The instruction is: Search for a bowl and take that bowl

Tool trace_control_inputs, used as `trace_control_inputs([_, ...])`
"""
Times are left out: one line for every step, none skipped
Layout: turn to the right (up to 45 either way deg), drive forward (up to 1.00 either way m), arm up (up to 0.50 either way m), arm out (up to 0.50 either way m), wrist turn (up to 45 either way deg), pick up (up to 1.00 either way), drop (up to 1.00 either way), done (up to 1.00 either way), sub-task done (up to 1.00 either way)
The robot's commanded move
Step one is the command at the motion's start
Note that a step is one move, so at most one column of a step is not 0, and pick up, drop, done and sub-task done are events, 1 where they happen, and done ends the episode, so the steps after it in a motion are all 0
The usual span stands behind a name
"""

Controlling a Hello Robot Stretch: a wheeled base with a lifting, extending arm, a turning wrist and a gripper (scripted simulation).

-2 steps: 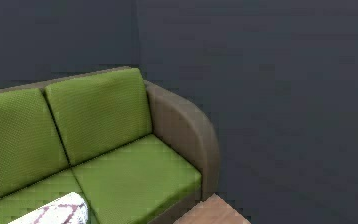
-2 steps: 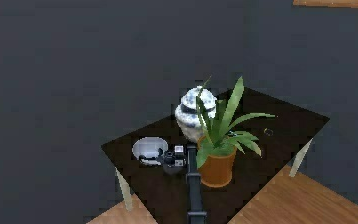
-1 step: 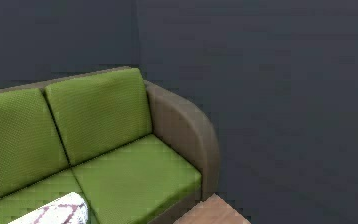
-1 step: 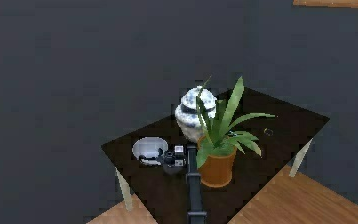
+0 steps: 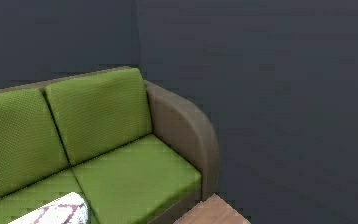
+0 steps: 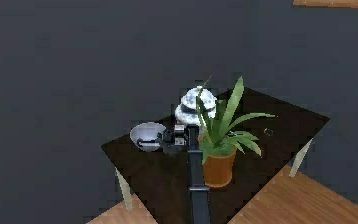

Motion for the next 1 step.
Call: trace_control_inputs([0.0,0.0,0.0,0.0,0.0,0.0,0.0,1.0,0.0])
